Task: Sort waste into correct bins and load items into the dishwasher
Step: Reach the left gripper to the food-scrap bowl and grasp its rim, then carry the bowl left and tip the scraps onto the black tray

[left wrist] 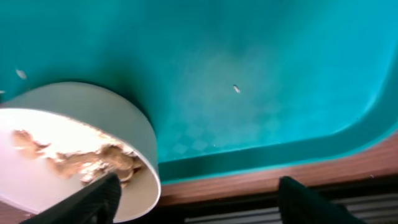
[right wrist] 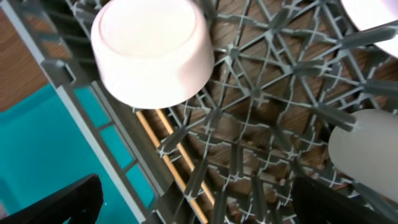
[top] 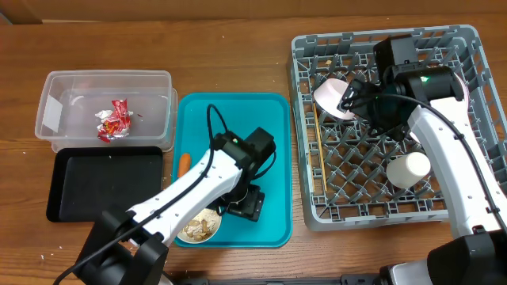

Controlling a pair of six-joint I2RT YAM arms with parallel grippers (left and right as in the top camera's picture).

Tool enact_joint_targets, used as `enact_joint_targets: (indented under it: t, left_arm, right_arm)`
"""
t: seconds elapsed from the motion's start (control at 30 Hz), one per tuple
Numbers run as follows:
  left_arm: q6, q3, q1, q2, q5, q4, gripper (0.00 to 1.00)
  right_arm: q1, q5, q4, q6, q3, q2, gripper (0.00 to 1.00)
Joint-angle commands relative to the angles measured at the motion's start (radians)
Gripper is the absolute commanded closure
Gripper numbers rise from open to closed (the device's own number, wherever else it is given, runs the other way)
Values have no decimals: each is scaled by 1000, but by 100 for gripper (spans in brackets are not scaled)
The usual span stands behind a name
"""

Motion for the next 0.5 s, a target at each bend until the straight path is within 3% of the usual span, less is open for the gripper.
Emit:
enact_joint_targets:
  t: [0.0, 0.07, 0.33, 0.47]
  left_arm:
    - [-50, -68, 18, 3, 55, 31, 25]
    - [-60, -112, 19, 3, 66, 67, 31]
    - [-60, -238, 19, 3, 66, 208, 86]
    - [-60, -269, 24, 3, 62, 267, 96]
  right_arm:
    - [3, -24, 1, -22, 5, -2, 0]
    - [3, -24, 2, -21, 5, -2, 0]
    - [3, -27, -12, -21, 5, -2, 0]
    - [3, -27, -17, -21, 5, -2, 0]
